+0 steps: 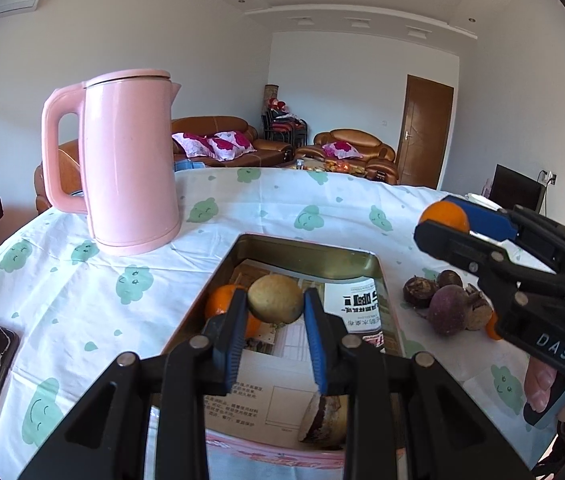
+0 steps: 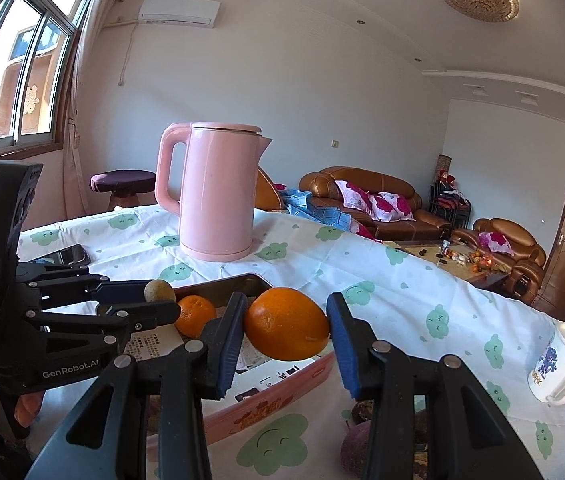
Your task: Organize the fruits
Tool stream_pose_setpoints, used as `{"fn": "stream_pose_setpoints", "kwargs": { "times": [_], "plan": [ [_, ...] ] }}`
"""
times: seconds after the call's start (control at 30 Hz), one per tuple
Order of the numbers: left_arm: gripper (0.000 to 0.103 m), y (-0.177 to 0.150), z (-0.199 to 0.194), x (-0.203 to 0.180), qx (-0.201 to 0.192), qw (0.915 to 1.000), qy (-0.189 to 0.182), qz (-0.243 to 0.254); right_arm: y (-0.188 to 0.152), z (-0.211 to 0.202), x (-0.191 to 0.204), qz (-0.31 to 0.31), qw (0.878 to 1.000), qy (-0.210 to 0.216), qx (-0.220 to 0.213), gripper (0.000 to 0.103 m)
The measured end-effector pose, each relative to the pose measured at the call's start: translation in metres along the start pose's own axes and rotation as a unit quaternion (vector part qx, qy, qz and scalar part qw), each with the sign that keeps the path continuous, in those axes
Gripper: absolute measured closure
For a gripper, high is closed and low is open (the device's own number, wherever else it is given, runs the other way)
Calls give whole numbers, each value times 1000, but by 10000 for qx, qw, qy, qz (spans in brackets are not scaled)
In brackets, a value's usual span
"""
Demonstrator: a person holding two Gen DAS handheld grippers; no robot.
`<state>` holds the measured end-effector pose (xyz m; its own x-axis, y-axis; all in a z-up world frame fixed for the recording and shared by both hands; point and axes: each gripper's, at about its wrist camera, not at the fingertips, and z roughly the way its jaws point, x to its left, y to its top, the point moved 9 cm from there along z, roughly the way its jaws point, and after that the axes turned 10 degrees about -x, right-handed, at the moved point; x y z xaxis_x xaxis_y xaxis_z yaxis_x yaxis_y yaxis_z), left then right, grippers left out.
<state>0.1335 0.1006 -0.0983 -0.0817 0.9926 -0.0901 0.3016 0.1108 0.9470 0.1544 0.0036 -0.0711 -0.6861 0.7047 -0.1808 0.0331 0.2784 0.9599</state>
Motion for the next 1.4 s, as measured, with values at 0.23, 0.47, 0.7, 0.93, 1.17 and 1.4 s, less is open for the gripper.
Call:
{"fn": "stream_pose_setpoints", "kwargs": {
  "times": [0.23, 0.47, 0.7, 0.93, 1.17, 1.4],
  "plan": [
    [74, -2, 4, 9, 130, 9999, 84, -37, -16, 16, 13, 99, 9995, 195, 237, 60],
    [74, -6, 11, 13, 313, 9995, 105, -4, -30, 28, 20, 132, 9984, 305, 454, 60],
    [74, -11, 18, 13, 515, 9986, 71, 38, -34, 35, 21, 144, 9972, 382, 622, 60],
    [74, -16, 24, 11, 703, 9975, 32, 102, -42, 44, 20, 270, 9947, 447, 890, 60],
    [74, -21, 28, 10, 845, 9964, 15, 104, -48, 49, 23, 241, 9929, 488, 1060, 60],
    [74, -24, 33, 7, 974, 9951, -27, 168, -55, 55, 24, 267, 9898, 529, 1294, 60]
  ]
}}
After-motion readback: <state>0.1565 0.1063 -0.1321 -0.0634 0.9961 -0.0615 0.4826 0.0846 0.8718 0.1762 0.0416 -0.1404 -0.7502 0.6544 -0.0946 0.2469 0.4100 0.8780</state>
